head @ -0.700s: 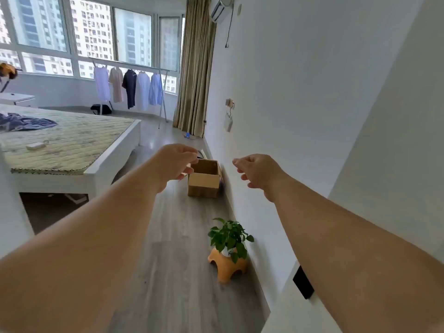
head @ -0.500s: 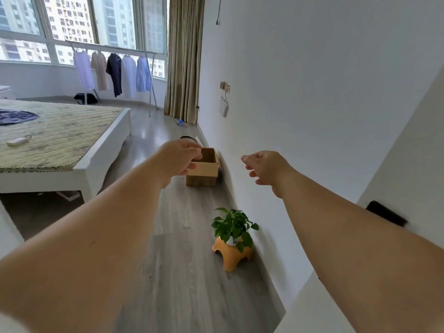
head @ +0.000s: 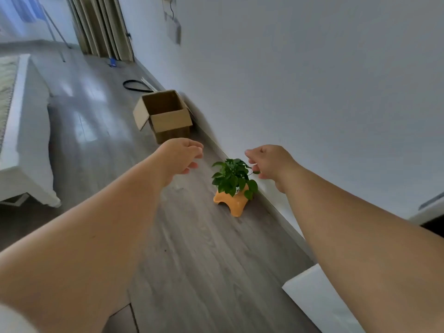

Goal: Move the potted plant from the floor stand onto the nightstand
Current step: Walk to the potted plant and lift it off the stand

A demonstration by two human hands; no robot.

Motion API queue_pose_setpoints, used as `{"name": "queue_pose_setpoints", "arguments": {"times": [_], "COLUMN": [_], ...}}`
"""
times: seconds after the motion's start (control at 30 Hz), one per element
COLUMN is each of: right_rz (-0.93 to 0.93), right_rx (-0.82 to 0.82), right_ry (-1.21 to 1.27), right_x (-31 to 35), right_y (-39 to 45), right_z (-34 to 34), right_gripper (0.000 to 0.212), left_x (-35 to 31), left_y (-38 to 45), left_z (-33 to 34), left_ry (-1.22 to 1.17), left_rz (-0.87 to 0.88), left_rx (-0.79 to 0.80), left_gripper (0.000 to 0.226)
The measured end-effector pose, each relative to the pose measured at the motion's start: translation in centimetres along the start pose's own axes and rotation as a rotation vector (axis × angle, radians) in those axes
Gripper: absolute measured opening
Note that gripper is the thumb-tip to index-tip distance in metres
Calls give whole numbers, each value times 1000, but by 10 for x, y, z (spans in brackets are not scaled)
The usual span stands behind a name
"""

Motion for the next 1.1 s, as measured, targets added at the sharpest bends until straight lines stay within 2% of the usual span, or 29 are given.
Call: {"name": "queue_pose_setpoints", "arguments": {"times": [0.17,0.27,0.4,0.5,0.7,0.87,1.1], "right_rz": [164,198,275,306,326,366,404], "right_rx": [-13,-13,-3,10,41,52,-29], "right_ry": [52,70,84,77,53,57,102], "right_x": [-55,-89,-144,-183,-273,-362,-472], "right_y": [43,75,132,178,250,291,342], "right_z": [12,16,20,28,77,141,221], "right_gripper": [41,48,45,28,29,21,27], "left_x": [31,43,60,80,169,265,381], "left_y": [59,95,155,204,287,344,417], "left_z": [55,86,132,164,224,267,316], "left_ry": [70,87,121,124,135,102,116], "left_rz": [-79,-123,-184,-230,-340,-402,-325], "left_rx": [139,198,248,264,309,349,362], "left_gripper": [14,17,22,21,17,10,40]}}
Point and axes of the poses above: each hand's wrist, its own y-axis towards the middle knuckle, its own z-axis out of the palm, x = y × z, the point moved 4 cm from there along y, towards the middle knuckle, and after that the axes turned 2 degrees about -z, right-handed, at the moved point
